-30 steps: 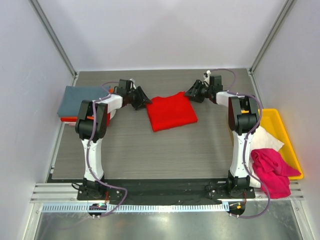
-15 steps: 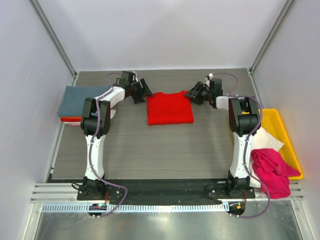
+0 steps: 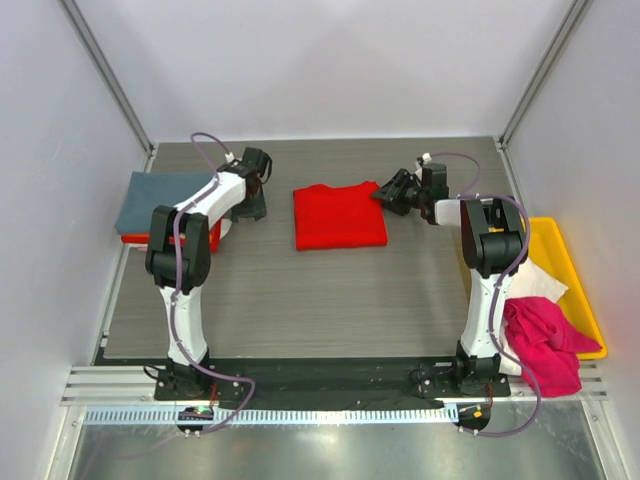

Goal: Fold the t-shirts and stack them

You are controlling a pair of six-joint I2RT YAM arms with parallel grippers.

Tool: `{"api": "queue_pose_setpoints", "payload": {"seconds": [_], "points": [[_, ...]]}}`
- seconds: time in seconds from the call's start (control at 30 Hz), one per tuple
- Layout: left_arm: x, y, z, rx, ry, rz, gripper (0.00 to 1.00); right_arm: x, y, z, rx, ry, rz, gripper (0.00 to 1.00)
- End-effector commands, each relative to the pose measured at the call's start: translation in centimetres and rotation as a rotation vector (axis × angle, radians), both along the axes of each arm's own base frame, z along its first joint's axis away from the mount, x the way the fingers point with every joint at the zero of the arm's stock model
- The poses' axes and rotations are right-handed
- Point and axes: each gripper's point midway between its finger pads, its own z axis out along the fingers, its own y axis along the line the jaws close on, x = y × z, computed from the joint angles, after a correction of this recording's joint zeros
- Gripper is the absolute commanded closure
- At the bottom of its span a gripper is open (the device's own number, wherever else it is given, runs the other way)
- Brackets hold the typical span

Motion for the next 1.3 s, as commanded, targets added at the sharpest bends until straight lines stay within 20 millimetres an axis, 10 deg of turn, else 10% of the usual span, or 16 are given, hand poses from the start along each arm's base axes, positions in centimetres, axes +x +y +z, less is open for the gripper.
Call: {"api": "queue_pose_setpoints", "payload": {"seconds": [0.0,0.73,1.27], "points": [[-2.4,3.1,-0.4,0.26,0.099,-0.011,0.48,0.0,-0.4,1.2,-0.006,-0.031,-0.028,0.48],[-0.7,6.4,-4.9,0.378,0.291,-0.026,0.52,-0.7,-0.7,1.5,-0.027,-0.046,-0.03,0.48],[-2.0,6.8,-4.5,0.345,0.351,-0.011,1.0,-1.0,-0.8,1.9,-0.024,-0.049,-0.03,0.48]]}}
